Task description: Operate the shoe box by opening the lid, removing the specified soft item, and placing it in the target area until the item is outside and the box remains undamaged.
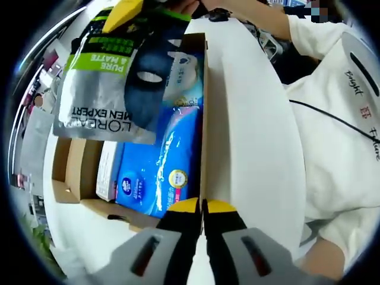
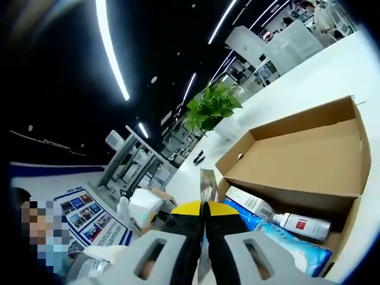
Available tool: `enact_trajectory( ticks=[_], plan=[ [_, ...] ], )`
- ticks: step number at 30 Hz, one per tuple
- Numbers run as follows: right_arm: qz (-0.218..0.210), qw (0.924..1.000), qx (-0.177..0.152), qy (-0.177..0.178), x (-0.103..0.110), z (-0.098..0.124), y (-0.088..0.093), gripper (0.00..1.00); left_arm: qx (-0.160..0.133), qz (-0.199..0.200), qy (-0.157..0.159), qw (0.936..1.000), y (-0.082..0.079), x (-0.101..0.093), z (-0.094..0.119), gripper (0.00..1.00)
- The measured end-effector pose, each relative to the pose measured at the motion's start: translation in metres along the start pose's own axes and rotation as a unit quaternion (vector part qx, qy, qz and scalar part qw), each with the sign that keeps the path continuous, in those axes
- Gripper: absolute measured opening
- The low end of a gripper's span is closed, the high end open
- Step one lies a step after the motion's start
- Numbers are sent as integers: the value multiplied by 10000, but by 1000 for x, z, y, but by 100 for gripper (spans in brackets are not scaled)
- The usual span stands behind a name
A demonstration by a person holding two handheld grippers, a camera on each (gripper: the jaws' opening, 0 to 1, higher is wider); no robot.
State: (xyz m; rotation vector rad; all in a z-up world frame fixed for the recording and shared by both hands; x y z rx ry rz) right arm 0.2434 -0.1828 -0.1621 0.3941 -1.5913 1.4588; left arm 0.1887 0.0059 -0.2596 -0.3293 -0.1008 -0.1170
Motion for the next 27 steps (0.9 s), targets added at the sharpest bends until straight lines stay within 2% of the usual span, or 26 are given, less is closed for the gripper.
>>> enact_trajectory(
  ticks=[4, 10, 13, 17, 22, 27],
  plan=[
    [-10, 9997, -234, -65, 0, 10, -6, 0, 8, 7, 3, 10000, 0, 0, 0, 2],
    [-107, 9998, -168, -59, -5, 15, -4, 0, 28, 7, 36, 10000, 0, 0, 0, 2],
    [-143, 9991, -350, -191, -2, 18, -5, 0, 45, 5, 36, 10000, 0, 0, 0, 2],
    [-244, 9987, -331, -285, 0, 19, -6, 0, 13, -31, 33, 10000, 0, 0, 0, 2],
    [-127, 9992, -257, -276, 3, 22, -2, 0, 38, -19, 57, 10000, 0, 0, 0, 2],
    [-117, 9988, -317, -362, 1, 31, -4, 0, 46, -20, 74, 10000, 0, 0, 1, 1]
  ],
)
Point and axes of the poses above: the point that each gripper's makers call its tool centre point, and the gripper's own axes: z roughly backward along the fingers, x roughly to its left, y roughly out of its underside, the point moved 4 cm from there along z, roughly backward along the fingers, and after that the axes turned 2 degrees about -z, right-handed, at the moved point
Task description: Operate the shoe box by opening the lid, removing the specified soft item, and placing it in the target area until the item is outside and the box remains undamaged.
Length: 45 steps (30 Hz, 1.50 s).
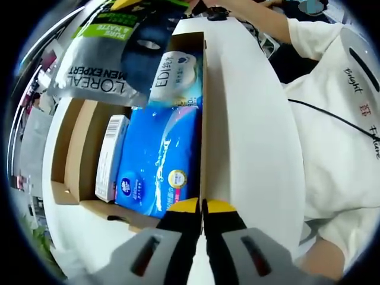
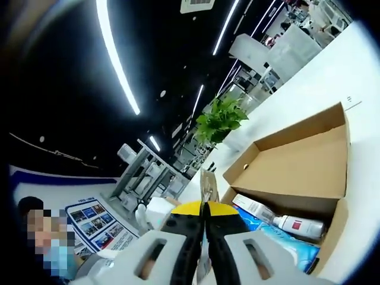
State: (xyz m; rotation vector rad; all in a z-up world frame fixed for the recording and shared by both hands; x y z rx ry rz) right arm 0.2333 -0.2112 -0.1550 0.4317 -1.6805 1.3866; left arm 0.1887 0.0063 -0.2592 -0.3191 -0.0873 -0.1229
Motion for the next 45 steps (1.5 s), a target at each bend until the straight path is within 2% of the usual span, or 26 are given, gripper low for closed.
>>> enact_trajectory(
  ticks=[2, 19, 31, 39, 41, 45],
  plan=[
    [70, 10000, 15, 49, 0, 3, 2, 0, -15, 11, -11, 10000, 0, 0, 0, 2],
    [-239, 9997, -76, -28, -4, 13, -2, 0, -2, 6, 47, 10000, 0, 1, 0, 1],
    [-359, 9991, -178, -123, 4, 24, -2, 0, 10, 26, 52, 10000, 1, 1, 0, 1],
    [-435, 9984, -286, -202, 10, 41, -19, 0, -22, 9, 42, 10000, 2, 0, 0, 1],
    [-597, 9973, -310, -295, 11, 47, -18, 0, -5, 16, 46, 10000, 2, 1, 0, 1],
    [-602, 9970, -375, -324, 9, 58, -17, 0, -50, -9, 29, 10000, 2, 0, 0, 1]
  ],
)
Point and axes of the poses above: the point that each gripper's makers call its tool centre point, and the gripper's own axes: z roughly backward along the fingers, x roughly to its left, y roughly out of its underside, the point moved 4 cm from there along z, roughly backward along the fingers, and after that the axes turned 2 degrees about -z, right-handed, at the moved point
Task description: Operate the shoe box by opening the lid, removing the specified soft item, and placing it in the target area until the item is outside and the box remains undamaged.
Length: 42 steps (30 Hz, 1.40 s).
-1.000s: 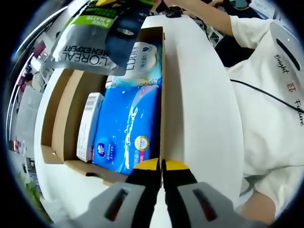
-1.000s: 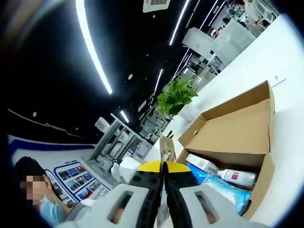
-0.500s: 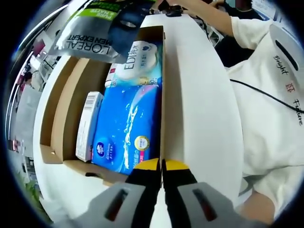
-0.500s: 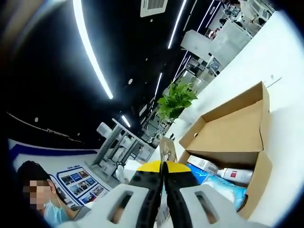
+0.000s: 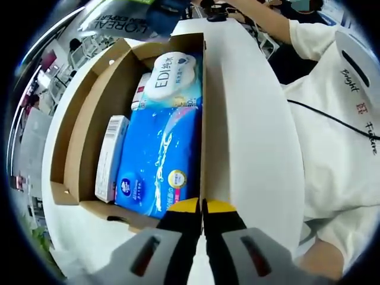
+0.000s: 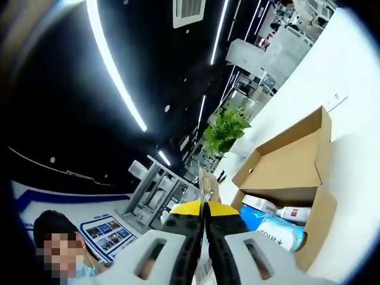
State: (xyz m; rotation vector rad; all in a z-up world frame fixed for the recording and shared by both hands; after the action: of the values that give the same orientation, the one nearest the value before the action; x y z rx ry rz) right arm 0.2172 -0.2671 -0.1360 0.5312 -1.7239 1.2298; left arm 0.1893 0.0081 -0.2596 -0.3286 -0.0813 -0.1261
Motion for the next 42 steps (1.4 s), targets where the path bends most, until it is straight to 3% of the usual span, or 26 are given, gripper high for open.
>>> enact_trajectory(
  ticks=[6, 12, 19, 24, 31, 36, 42],
  plan=[
    [12, 9999, -110, 14, 1, 12, 6, 0, 37, 3, 42, 10000, -1, 0, -1, 1],
    [155, 9993, -244, -235, 15, 27, 9, 0, 65, 46, 58, 10000, -2, 0, -1, 1],
    [181, 9989, -385, -213, 13, 57, -23, 0, 52, 39, 63, 10000, -2, 1, -1, 1],
    [199, 9986, -404, -267, 18, 68, -22, 0, 57, 46, 55, 10000, -2, 1, 0, 1],
    [225, 9983, -495, -215, 17, 71, -29, 0, 66, 48, 64, 9999, -2, 2, 1, 1],
    [80, 9985, -367, -388, 23, 66, -28, 0, 49, 31, 46, 10000, -1, 1, 1, 1],
    [132, 9990, -351, -238, 17, 65, -32, 0, 42, 22, 33, 10000, -1, 1, 1, 1]
  ],
)
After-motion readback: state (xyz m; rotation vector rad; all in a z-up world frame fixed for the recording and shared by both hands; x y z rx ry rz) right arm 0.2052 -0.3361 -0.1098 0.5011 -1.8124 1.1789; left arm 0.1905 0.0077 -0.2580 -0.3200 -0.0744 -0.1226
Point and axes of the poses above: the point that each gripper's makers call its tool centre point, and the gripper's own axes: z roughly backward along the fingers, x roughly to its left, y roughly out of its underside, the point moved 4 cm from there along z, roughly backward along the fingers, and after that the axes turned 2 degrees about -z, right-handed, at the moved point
